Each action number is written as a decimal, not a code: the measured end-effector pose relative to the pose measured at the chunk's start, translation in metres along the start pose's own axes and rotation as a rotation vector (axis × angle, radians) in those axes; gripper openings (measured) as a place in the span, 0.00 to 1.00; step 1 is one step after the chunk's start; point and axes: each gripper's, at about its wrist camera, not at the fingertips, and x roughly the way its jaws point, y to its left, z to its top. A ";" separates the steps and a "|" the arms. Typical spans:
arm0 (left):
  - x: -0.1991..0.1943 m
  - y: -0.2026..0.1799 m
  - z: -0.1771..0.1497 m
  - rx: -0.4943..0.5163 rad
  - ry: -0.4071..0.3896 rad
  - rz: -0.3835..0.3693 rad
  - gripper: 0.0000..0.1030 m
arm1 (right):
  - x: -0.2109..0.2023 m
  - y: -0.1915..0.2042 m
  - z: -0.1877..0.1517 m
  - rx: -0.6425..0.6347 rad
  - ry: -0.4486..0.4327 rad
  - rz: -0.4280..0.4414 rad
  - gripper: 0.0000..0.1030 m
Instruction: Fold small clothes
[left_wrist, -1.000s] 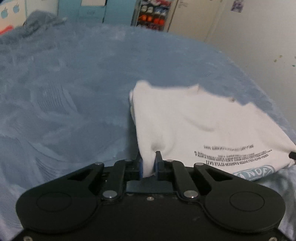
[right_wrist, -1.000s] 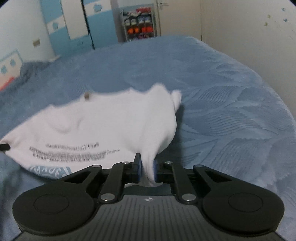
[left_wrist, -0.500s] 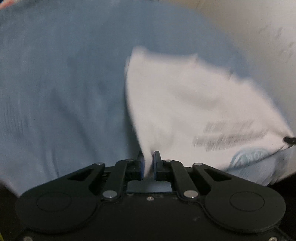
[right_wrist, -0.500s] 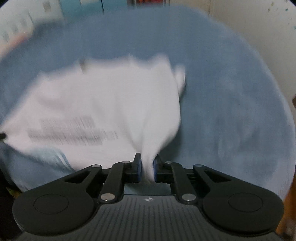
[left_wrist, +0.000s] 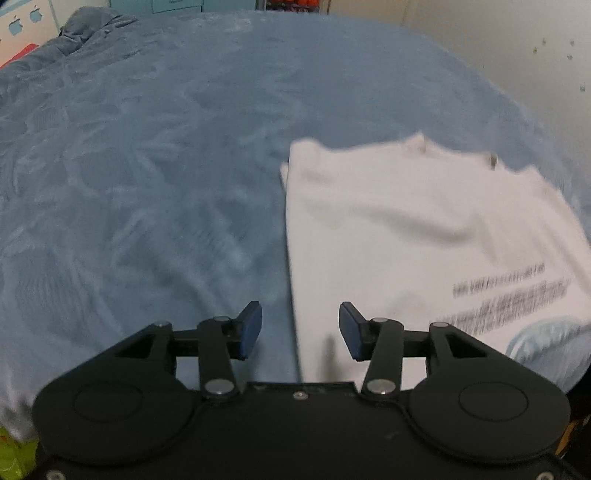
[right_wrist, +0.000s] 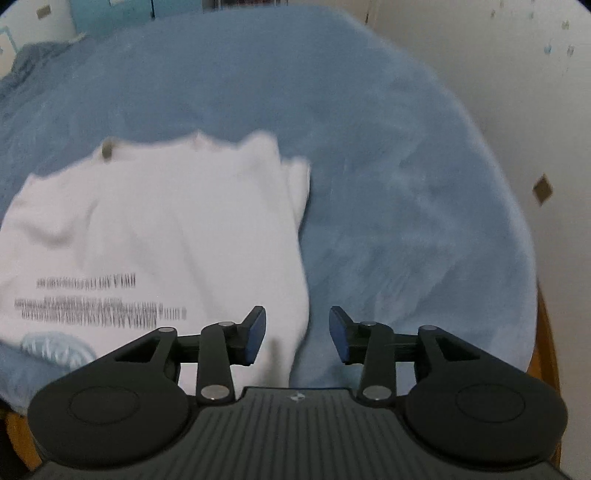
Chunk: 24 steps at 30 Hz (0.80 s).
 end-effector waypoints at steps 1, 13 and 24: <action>0.004 -0.002 0.006 -0.002 -0.010 -0.003 0.47 | 0.000 0.000 0.005 -0.008 -0.029 -0.013 0.51; 0.088 -0.013 0.089 -0.109 -0.012 0.027 0.48 | 0.076 0.053 0.056 -0.259 -0.319 -0.137 0.52; 0.138 -0.029 0.097 -0.002 0.047 0.074 0.52 | 0.157 0.034 0.093 -0.104 -0.136 0.005 0.27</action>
